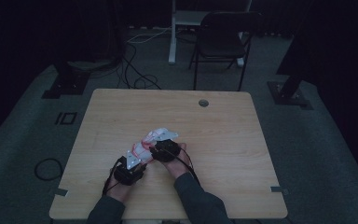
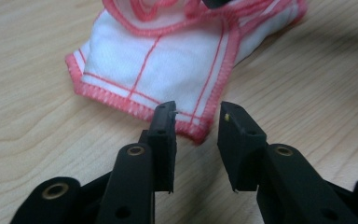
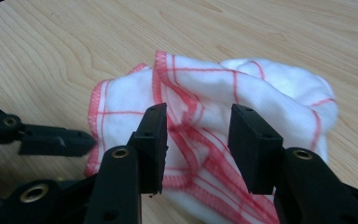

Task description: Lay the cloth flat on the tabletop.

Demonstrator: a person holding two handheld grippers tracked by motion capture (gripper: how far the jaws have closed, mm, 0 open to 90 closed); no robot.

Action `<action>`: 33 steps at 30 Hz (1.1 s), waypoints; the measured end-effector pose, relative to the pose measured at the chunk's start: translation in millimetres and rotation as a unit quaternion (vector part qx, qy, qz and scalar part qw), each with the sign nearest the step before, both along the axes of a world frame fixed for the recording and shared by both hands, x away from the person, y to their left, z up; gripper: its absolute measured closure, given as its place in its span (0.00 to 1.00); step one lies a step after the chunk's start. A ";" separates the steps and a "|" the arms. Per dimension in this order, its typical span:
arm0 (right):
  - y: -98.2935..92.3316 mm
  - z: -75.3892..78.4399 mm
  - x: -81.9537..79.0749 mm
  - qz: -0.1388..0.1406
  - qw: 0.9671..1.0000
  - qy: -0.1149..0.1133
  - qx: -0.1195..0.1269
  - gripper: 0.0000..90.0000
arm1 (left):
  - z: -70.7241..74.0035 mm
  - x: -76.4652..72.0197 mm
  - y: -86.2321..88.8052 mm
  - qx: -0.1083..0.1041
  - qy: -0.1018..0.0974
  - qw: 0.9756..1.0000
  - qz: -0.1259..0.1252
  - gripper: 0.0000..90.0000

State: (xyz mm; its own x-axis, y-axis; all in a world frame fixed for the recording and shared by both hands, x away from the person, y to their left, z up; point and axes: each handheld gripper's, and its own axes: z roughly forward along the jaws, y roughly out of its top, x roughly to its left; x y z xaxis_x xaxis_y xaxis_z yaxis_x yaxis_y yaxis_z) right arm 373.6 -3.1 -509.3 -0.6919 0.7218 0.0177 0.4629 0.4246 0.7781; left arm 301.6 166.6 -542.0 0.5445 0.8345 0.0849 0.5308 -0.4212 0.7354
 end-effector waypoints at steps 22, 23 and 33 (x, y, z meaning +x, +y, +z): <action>-9.8 -4.0 12.0 0.001 1.000 0.014 0.003 0.95 | 3.0 0.0 2.8 0.002 0.003 1.000 0.004 0.95; -9.8 -4.0 12.0 0.001 1.000 0.014 0.003 0.95 | 3.0 0.0 2.8 0.002 0.003 1.000 0.004 0.93; -10.5 0.5 13.1 0.001 1.000 0.011 0.001 0.98 | 1.0 4.8 -10.5 0.009 0.002 1.000 0.000 0.85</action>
